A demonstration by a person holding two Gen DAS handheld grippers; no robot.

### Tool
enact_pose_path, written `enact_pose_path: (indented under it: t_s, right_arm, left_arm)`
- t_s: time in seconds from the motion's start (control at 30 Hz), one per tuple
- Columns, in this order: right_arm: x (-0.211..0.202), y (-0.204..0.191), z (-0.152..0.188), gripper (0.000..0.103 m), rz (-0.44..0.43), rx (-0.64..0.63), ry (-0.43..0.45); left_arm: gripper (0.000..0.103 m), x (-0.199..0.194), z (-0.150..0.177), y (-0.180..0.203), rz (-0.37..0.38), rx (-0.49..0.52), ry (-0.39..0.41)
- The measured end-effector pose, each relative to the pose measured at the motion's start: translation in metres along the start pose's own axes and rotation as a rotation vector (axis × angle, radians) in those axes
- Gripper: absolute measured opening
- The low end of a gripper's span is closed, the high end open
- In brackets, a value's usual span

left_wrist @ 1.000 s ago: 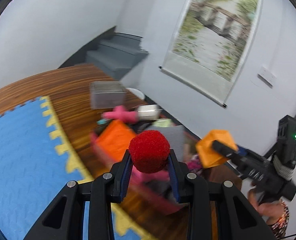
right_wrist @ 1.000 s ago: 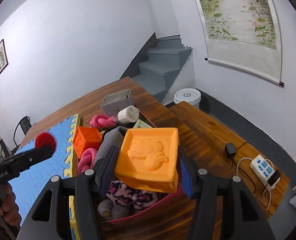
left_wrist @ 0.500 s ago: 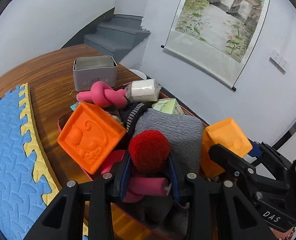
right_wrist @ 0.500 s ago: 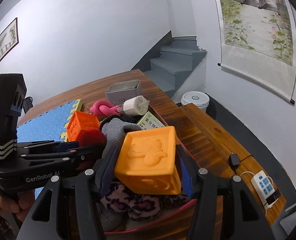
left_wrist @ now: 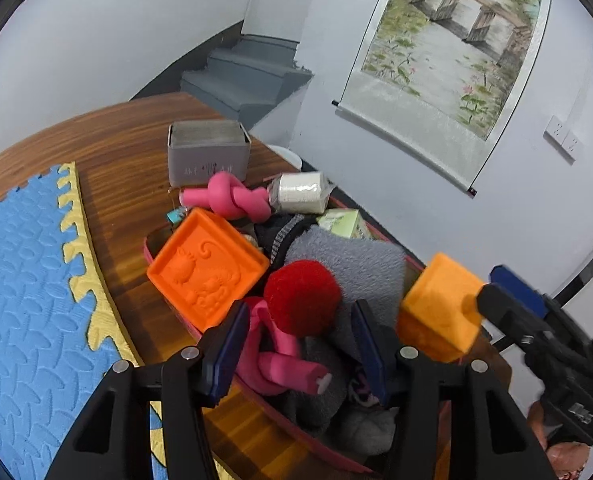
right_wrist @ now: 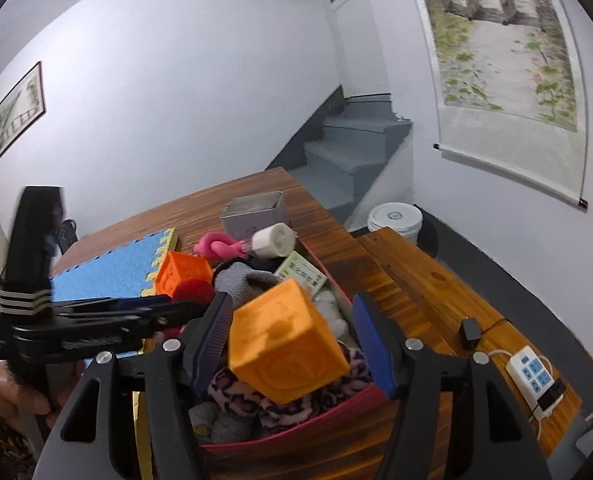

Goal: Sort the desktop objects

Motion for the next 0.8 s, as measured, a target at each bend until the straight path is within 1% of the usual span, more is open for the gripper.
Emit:
enact_pose_path:
  t_s: [0.03,0.07,0.1,0.13,0.17,0.23,0.27,0.3,0.37,0.4,0.43,0.47,0.5,0.57,0.63,0.73,0.8]
  right_arm:
    - [0.003,0.001,0.002,0.067,0.010,0.004,-0.012]
    - [0.007,0.003,0.004,0.067,0.023,0.007,-0.027]
    - [0.014,0.004,0.008,0.067,0.048,0.007,-0.062]
    - [0.017,0.005,0.009,0.067,0.047,0.011,-0.074]
    - [0.018,0.005,0.009,0.067,0.041,0.018,-0.074]
    - [0.013,0.001,0.007,0.067,0.042,0.021,-0.066]
    - [0.007,-0.004,0.002,0.067,0.040,0.013,-0.044]
    - [-0.003,-0.012,-0.003,0.067,0.027,0.002,-0.014]
    - [-0.013,-0.032,-0.009,0.068,-0.028,-0.026,0.020]
    - [-0.019,-0.042,-0.012,0.073,-0.055,-0.040,0.037]
    - [-0.023,-0.052,-0.015,0.077,-0.083,-0.055,0.051]
    - [-0.023,-0.065,-0.014,0.082,-0.114,-0.075,0.047]
    - [-0.018,-0.081,-0.010,0.082,-0.145,-0.097,0.027]
    - [-0.008,-0.114,-0.002,0.084,-0.207,-0.139,-0.016]
    - [0.009,-0.143,0.011,0.086,-0.271,-0.153,-0.080]
    - [0.029,-0.159,0.026,0.086,-0.242,-0.146,-0.136]
    - [0.042,-0.169,0.036,0.086,-0.223,-0.141,-0.174]
  left_arm:
    - [0.054,-0.003,0.000,-0.001,-0.001,-0.002,0.007]
    - [0.057,-0.007,-0.001,-0.002,-0.010,-0.003,0.016]
    - [0.063,-0.010,-0.001,-0.004,-0.027,-0.003,0.027]
    - [0.073,-0.013,0.000,-0.007,-0.045,-0.003,0.038]
    - [0.078,-0.017,0.001,-0.010,-0.069,-0.002,0.050]
    - [0.078,-0.024,0.003,-0.016,-0.115,-0.002,0.074]
    - [0.078,-0.030,0.005,-0.021,-0.128,-0.005,0.078]
    - [0.078,-0.037,0.007,-0.027,-0.144,-0.012,0.083]
    - [0.078,-0.052,0.012,-0.039,-0.184,-0.025,0.102]
    - [0.078,-0.061,0.015,-0.046,-0.213,-0.032,0.115]
    - [0.078,-0.071,0.019,-0.055,-0.259,-0.041,0.129]
    - [0.078,-0.079,0.024,-0.064,-0.299,-0.050,0.141]
    - [0.079,-0.087,0.029,-0.074,-0.335,-0.061,0.150]
    - [0.092,-0.104,0.045,-0.097,-0.417,-0.094,0.167]
    - [0.098,-0.120,0.062,-0.119,-0.487,-0.128,0.184]
    - [0.098,-0.134,0.087,-0.149,-0.565,-0.175,0.188]
    - [0.098,-0.137,0.103,-0.170,-0.592,-0.219,0.168]
Point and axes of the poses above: each gripper's, at about its wrist camera, not at the fingertips, and x roughly the way its jaws point, y to its right, z to its underside, the point moved 1 cm from there along x, roughly the way its jaws point, and after that the axes turned 8 degrees about -z, right-handed, at the moved point
